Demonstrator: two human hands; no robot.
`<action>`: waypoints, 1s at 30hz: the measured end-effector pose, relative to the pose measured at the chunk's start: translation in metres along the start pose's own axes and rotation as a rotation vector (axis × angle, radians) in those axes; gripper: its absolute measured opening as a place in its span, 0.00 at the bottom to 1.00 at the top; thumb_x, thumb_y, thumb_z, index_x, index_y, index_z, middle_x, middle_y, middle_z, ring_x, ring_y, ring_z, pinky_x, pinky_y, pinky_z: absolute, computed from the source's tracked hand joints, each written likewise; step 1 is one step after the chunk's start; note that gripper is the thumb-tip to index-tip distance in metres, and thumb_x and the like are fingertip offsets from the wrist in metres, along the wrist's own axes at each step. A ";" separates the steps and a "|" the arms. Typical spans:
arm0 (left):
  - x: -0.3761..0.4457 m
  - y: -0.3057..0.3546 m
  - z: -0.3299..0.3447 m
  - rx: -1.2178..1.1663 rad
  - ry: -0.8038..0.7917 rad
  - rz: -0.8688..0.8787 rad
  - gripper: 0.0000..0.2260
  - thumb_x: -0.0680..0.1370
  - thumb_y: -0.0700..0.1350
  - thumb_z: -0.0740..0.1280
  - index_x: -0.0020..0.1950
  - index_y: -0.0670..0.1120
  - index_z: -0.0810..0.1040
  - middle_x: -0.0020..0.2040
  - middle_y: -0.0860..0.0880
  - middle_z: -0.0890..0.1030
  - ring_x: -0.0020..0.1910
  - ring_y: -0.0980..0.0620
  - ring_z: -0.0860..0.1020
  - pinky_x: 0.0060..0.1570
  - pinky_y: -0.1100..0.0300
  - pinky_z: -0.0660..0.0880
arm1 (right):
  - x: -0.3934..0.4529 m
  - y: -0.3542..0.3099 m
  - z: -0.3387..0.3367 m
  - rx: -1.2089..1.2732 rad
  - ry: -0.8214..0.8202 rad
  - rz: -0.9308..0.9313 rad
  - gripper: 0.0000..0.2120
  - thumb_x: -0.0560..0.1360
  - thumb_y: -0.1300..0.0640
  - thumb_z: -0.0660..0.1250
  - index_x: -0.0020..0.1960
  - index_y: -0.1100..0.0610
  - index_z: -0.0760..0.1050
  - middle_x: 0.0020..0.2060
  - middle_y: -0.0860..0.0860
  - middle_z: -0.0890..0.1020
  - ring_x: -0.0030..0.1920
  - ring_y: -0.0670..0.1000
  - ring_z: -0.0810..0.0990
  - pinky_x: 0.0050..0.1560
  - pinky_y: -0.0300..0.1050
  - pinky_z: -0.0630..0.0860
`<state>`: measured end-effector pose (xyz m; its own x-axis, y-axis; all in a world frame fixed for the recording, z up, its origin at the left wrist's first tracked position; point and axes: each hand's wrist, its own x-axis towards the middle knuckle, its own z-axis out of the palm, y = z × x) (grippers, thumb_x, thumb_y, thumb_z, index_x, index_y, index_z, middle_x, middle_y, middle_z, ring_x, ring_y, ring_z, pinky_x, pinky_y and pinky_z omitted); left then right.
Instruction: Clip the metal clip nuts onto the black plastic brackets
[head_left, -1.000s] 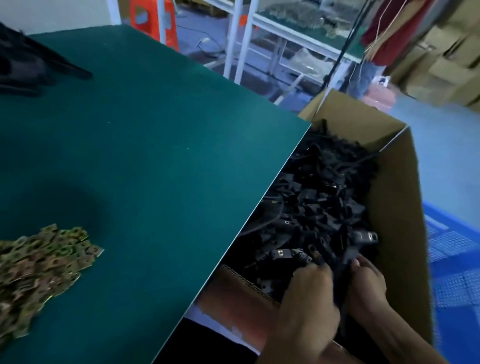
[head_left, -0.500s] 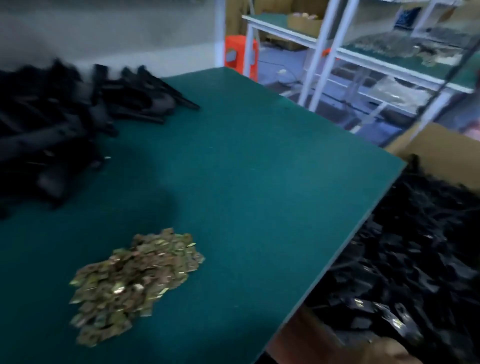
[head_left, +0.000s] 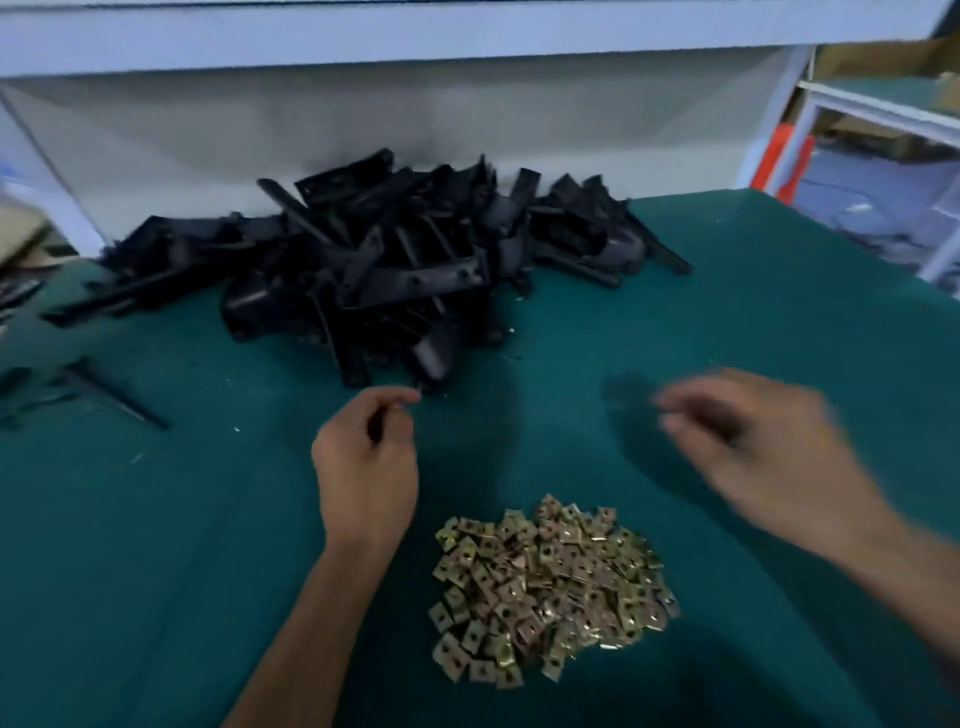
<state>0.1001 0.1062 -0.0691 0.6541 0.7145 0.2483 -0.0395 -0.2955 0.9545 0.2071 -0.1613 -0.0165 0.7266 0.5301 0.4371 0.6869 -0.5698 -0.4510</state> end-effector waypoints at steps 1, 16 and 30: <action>0.001 -0.001 -0.001 -0.018 0.014 -0.007 0.13 0.81 0.38 0.62 0.46 0.53 0.82 0.24 0.56 0.70 0.23 0.58 0.64 0.22 0.63 0.62 | 0.029 -0.009 0.025 0.019 -0.095 -0.122 0.11 0.79 0.53 0.69 0.60 0.42 0.80 0.49 0.37 0.79 0.45 0.38 0.79 0.49 0.33 0.73; 0.001 0.007 0.000 -0.078 0.123 -0.022 0.07 0.80 0.39 0.64 0.50 0.50 0.80 0.34 0.58 0.77 0.30 0.60 0.72 0.29 0.68 0.67 | 0.138 -0.065 0.111 0.467 0.254 -0.118 0.06 0.80 0.56 0.66 0.53 0.56 0.81 0.40 0.51 0.85 0.39 0.50 0.85 0.42 0.54 0.82; 0.003 0.026 -0.003 0.701 0.047 0.396 0.21 0.85 0.59 0.42 0.40 0.51 0.63 0.34 0.56 0.67 0.37 0.52 0.68 0.52 0.51 0.63 | 0.063 -0.088 0.097 0.423 -0.594 -0.008 0.16 0.80 0.48 0.69 0.33 0.42 0.75 0.27 0.40 0.77 0.29 0.41 0.74 0.31 0.34 0.68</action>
<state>0.0991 0.1025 -0.0427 0.6580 0.4947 0.5677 0.2317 -0.8503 0.4725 0.1933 -0.0174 -0.0247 0.5213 0.8534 -0.0002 0.5501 -0.3363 -0.7644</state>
